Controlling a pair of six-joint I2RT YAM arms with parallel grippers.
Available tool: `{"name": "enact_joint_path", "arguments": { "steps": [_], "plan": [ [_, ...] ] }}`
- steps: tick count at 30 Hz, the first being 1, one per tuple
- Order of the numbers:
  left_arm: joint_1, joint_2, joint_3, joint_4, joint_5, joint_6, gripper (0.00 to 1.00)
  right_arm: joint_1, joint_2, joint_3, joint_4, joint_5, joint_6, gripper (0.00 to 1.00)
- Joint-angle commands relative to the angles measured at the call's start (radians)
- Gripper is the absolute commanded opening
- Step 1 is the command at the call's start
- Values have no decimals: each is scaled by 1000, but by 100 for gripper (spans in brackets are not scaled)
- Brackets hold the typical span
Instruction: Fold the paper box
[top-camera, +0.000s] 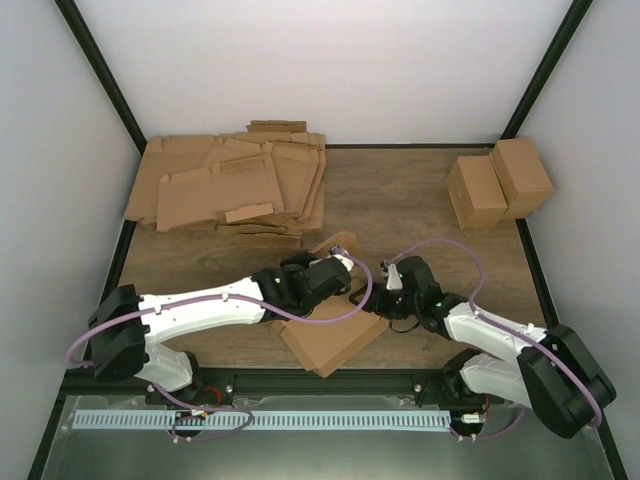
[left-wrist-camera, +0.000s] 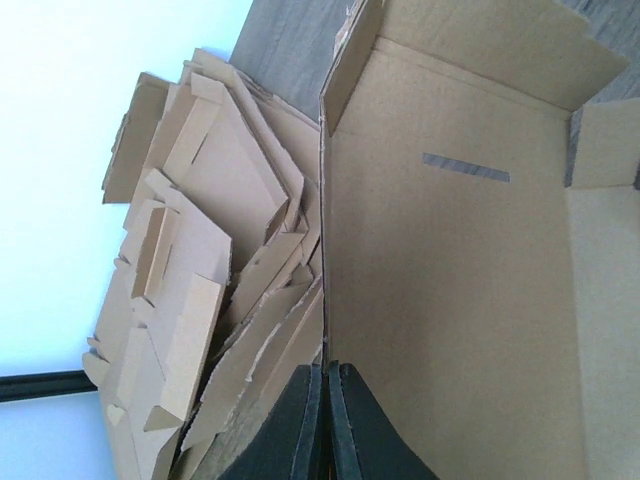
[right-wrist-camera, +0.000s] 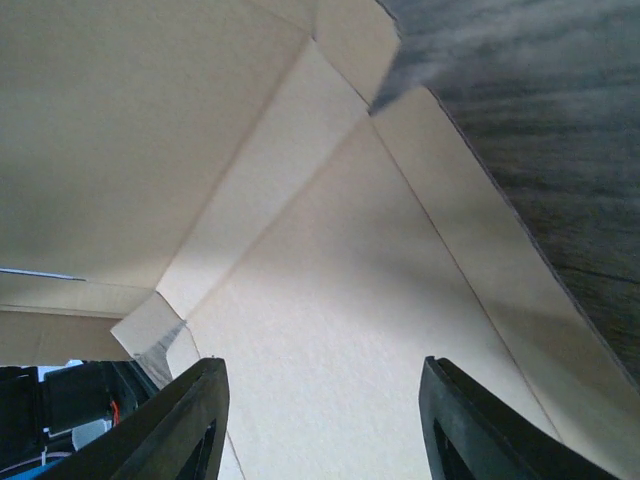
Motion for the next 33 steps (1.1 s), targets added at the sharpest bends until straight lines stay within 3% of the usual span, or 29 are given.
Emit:
{"name": "enact_joint_path", "arguments": {
  "steps": [1,13,26,33],
  "plan": [
    [-1,31,26,-3,5,-4,4,-2,28,-30,48,-14,-10,52],
    [-4,47,-25,91,152,-80,4,-2,158,-65,146,-23,-25,30],
    [-27,85,-32,70,208,-169,4,-2,176,-84,167,-6,-34,28],
    [-63,103,-31,47,163,-189,4,-2,131,-84,173,-6,-34,29]
  ]
}}
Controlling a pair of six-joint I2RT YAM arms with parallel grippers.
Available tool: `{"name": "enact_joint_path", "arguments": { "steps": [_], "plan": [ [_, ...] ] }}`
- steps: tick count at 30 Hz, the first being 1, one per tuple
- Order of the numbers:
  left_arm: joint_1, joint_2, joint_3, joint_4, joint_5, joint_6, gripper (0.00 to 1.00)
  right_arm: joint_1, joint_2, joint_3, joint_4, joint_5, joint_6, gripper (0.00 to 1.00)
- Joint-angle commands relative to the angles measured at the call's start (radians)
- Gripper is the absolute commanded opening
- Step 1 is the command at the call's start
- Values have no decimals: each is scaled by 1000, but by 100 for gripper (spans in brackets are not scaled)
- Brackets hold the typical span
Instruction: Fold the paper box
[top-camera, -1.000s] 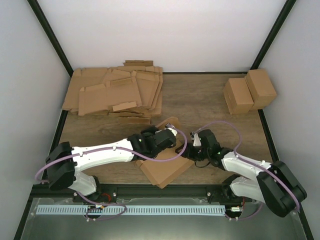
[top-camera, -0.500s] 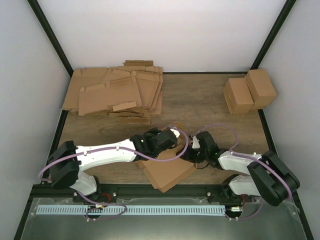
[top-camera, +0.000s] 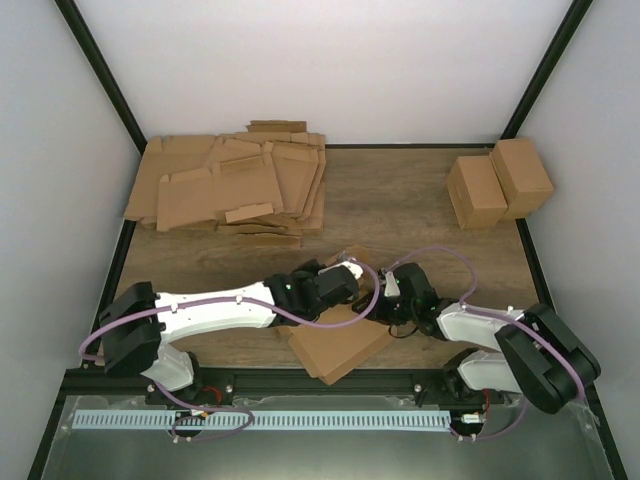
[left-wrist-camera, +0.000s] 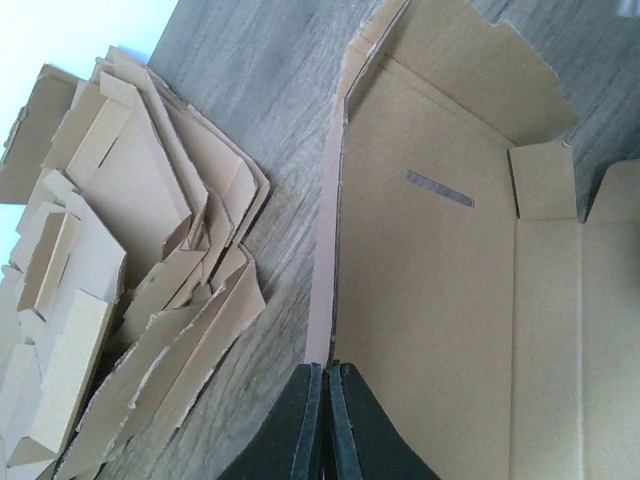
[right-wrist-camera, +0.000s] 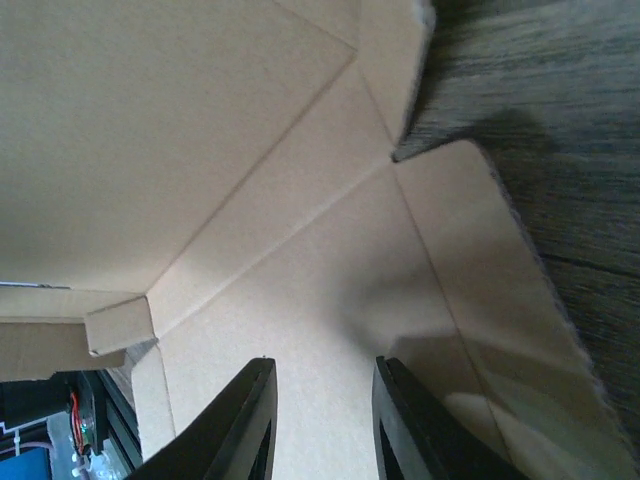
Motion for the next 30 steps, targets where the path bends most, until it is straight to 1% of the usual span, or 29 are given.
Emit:
{"name": "enact_joint_path", "arguments": {
  "steps": [1,6,10,17,23,27,30],
  "plan": [
    [-43,44,-13,-18,31,-46,4,-2,-29,-7,9,15,-10,29],
    [-76,72,-21,-40,-30,-73,4,-2,-77,-30,45,5,33,29],
    [-94,91,-25,-55,-77,-91,4,-2,-186,-47,84,13,92,35],
    [-114,110,-9,-82,-132,-96,4,-4,-353,-42,106,107,239,43],
    [-126,96,-4,-74,-144,-96,4,-5,-342,19,78,147,386,44],
    [-137,87,-1,-67,-149,-95,4,-5,-318,44,118,123,464,46],
    [-142,81,4,-66,-151,-90,4,-5,-282,75,145,101,479,46]
  ]
}}
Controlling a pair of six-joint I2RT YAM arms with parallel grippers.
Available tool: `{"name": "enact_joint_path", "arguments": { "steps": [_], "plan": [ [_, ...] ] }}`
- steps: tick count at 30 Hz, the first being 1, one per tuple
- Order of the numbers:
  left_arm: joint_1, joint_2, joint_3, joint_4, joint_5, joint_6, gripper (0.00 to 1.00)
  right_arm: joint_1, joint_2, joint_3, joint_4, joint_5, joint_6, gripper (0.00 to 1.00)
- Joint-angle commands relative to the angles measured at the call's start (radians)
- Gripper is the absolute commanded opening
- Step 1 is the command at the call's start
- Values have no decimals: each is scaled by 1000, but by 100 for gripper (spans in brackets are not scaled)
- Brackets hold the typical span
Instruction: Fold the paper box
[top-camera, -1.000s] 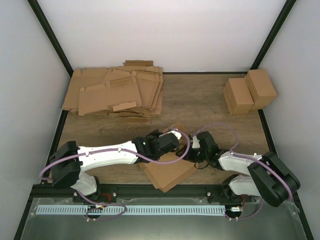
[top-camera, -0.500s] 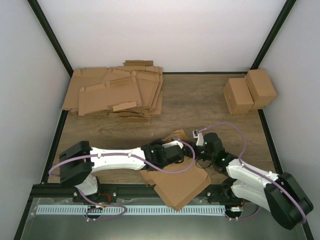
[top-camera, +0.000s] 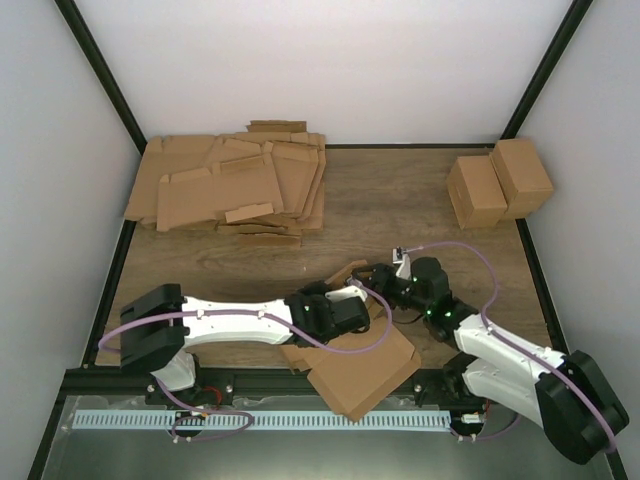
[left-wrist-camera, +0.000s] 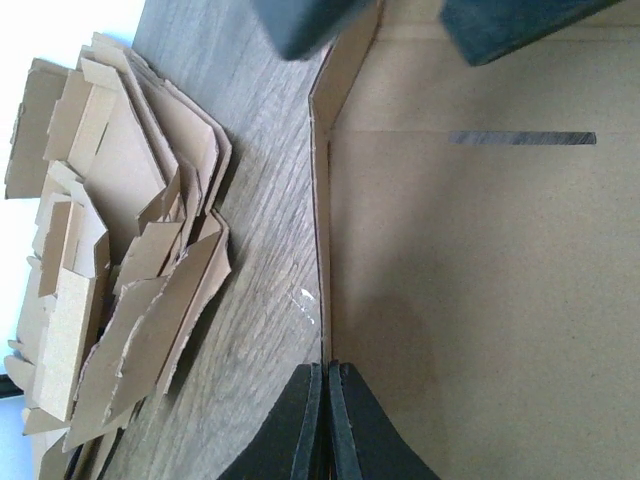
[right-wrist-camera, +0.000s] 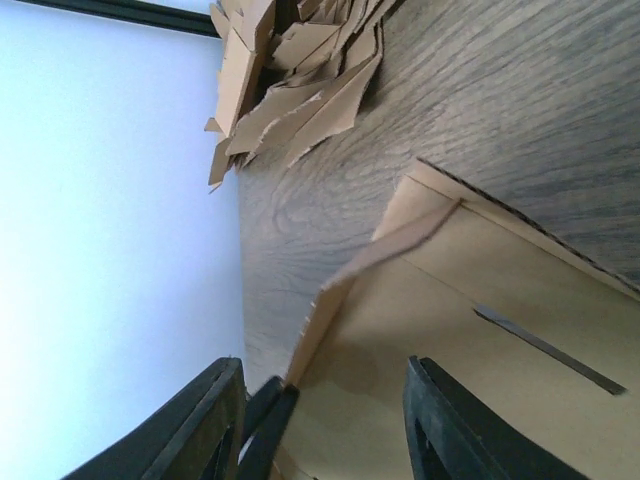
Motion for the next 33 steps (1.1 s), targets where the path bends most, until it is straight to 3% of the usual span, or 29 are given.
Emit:
{"name": "enact_joint_path", "arguments": {
  "steps": [1,9,17,28,33],
  "plan": [
    [-14,-21,24,-4,-24,-3,4,-4,48,85,53,-17,78,46],
    [-31,-26,55,-13,-33,4,4,-4,175,147,100,-85,101,46],
    [-50,-14,77,-12,-35,8,4,-4,203,175,50,-89,91,41],
    [-57,-15,110,-10,17,10,5,-4,171,185,-19,-75,75,19],
    [-58,-45,112,7,60,6,12,-5,147,176,-39,-64,72,2]
  ]
}}
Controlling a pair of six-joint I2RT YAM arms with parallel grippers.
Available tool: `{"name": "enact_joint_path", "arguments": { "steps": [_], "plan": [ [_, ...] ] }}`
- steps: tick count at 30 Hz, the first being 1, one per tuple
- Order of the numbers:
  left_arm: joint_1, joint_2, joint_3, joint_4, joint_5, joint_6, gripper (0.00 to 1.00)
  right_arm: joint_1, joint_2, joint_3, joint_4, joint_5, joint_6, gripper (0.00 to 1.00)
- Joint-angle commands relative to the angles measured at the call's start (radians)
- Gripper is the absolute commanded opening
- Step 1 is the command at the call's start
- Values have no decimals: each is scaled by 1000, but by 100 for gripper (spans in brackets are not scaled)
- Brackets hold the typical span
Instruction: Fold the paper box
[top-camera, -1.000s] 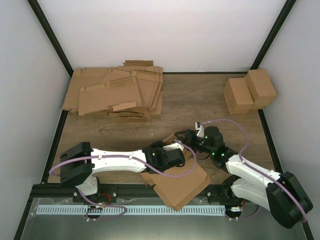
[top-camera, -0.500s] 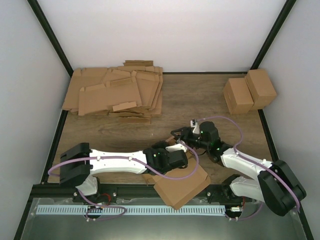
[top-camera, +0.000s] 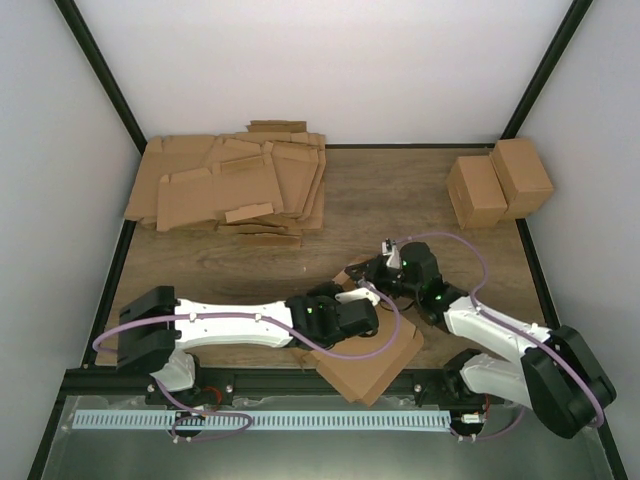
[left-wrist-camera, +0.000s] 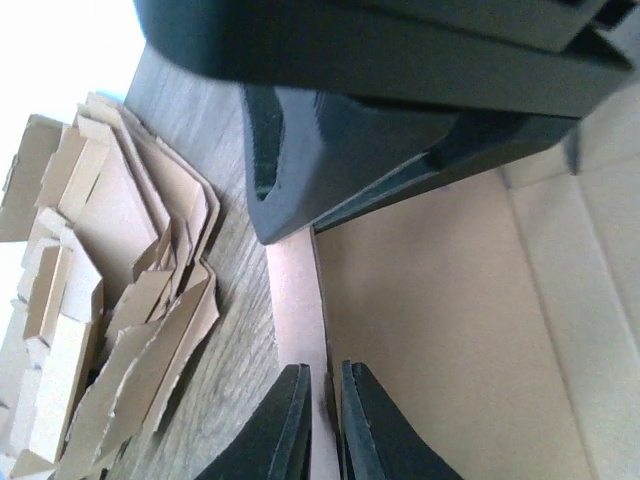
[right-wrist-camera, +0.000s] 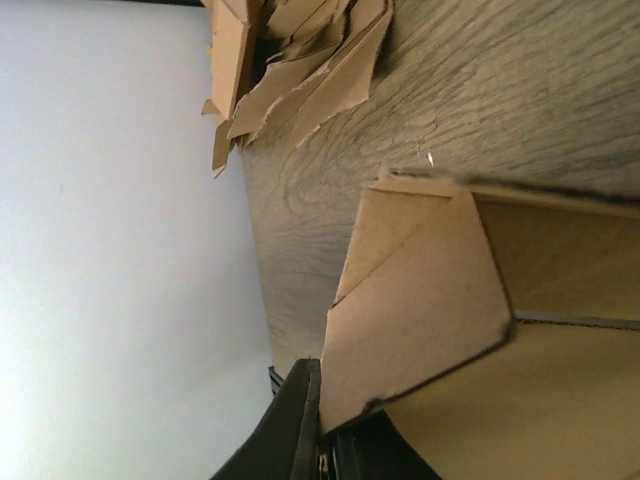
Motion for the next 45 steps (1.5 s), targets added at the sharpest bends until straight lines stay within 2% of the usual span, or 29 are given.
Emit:
{"name": "enact_joint_path", "arguments": {
  "steps": [1,3,4,5,7,8,9,12,16,18,20,24,26,33,45],
  "plan": [
    [-11,-39,33,25,44,-9,14,-4,-31,35,-25,13,-11,1],
    [-10,-42,54,-8,53,-38,22,-4,-42,30,-24,13,-13,1],
    [-10,-48,69,-24,69,-54,31,-4,-48,25,-20,13,-15,1],
    [-10,-61,88,-34,95,-66,44,-5,-54,20,-12,12,-17,1],
    [-9,-103,102,-38,160,-92,80,-4,-63,9,10,0,-25,1],
    [-7,-125,108,-38,183,-115,93,-4,-65,7,16,-6,-28,1],
    [-1,-149,113,-36,204,-143,99,-4,-67,6,20,-12,-33,1],
    [50,-221,133,-62,288,-267,100,-4,-76,-11,50,-27,-41,1],
    [227,-288,173,-154,496,-428,100,-4,-89,-57,158,-39,-31,1],
    [300,-324,167,-161,597,-445,100,-4,-83,-65,213,-48,-30,1],
    [364,-370,135,-123,704,-446,100,-3,-74,-49,208,-50,-45,1],
    [478,-431,56,-46,1005,-445,100,-5,-72,-27,191,-51,-84,1],
    [510,-428,31,-32,1095,-453,100,-3,-75,-30,195,-51,-97,1],
    [518,-396,-56,26,1179,-459,100,-3,-70,-66,258,-54,-141,1],
    [513,-253,-105,53,1216,-423,83,-3,-7,-132,370,-68,-138,1]
  ]
}}
